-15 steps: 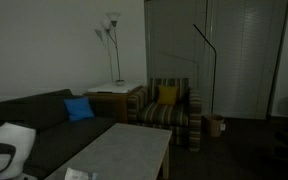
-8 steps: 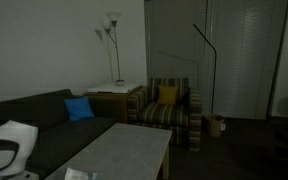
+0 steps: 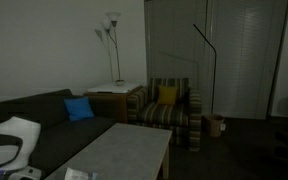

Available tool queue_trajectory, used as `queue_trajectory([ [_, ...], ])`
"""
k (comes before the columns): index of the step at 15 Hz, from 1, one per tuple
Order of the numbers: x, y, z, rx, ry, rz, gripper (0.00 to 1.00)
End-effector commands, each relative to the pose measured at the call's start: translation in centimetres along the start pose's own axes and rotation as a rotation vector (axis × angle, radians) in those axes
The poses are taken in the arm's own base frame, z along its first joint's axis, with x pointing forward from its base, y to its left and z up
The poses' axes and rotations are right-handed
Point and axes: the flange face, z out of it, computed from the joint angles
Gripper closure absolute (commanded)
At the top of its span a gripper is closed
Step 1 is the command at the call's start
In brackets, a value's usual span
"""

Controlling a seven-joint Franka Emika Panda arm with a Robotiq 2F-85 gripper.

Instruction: Remove the spoon from the cup and put it on the table

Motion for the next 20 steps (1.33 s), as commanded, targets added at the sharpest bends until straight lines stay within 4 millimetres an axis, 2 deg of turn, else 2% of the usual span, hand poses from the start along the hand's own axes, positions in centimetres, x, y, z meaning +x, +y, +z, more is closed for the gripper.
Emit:
queue_trajectory([
  [1,0.3,0.2,-0.5,-0.008,-0.011,-0.017,0.95],
  [6,0.0,0.2,-0.8,-0.001,-0.018,-0.018,0.95],
  [10,-1.1,-0.4,-2.1,-0.006,-0.044,-0.027,0.95],
  [20,-4.3,-0.9,-7.9,-0.043,-0.132,0.032,0.95],
])
